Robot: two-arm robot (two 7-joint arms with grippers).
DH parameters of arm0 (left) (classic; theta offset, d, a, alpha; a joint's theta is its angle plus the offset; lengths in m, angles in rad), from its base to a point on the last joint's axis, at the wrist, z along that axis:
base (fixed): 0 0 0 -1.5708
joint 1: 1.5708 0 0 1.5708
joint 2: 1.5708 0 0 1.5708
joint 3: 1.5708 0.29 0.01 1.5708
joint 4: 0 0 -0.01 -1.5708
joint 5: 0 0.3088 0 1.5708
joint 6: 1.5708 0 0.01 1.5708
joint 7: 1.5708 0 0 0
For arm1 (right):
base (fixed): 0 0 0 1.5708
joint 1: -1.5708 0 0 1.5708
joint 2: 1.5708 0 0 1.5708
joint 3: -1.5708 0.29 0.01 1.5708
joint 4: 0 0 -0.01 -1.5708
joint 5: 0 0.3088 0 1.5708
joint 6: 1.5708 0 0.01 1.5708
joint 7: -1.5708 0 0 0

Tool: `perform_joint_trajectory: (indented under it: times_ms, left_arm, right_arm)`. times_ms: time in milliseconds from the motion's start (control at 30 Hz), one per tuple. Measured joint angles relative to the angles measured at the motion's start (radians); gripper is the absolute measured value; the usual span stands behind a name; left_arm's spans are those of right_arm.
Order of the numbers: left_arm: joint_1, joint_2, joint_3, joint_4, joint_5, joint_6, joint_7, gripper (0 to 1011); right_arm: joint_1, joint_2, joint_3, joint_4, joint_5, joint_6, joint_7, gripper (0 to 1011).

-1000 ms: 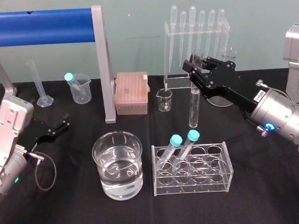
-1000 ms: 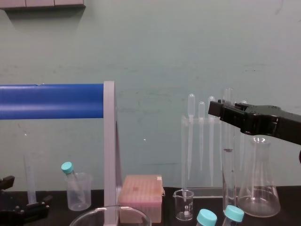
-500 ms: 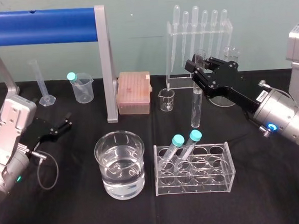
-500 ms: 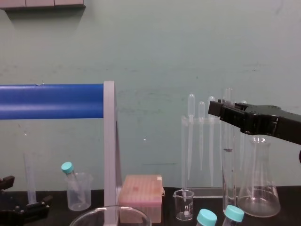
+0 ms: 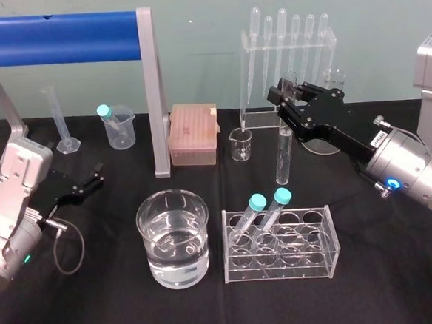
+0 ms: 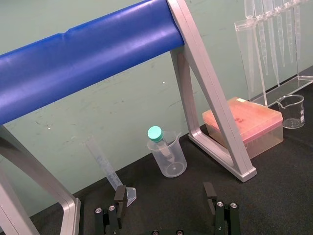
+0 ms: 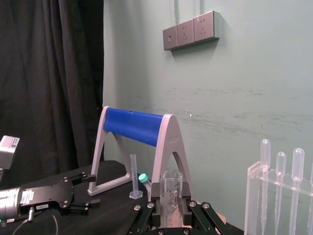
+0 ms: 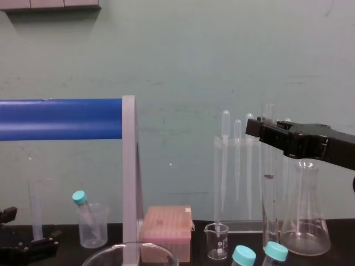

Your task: Hold the test tube with one hand and immerse one end into the beaker, then return it to the test tube rack.

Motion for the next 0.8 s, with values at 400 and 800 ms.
perform_joint_trajectory:
  times_ms: [400, 800]
  left_arm:
    - [0.000, 0.000, 0.000, 0.000, 0.000, 0.000, 0.000, 1000]
    - [0.000, 0.000, 0.000, 0.000, 0.000, 0.000, 0.000, 1000]
  right_arm:
    - [0.000, 0.000, 0.000, 0.000, 0.000, 0.000, 0.000, 226]
    - [0.079, -0.007, -0.047, 0.024, 0.007, -0.002, 0.078, 225]
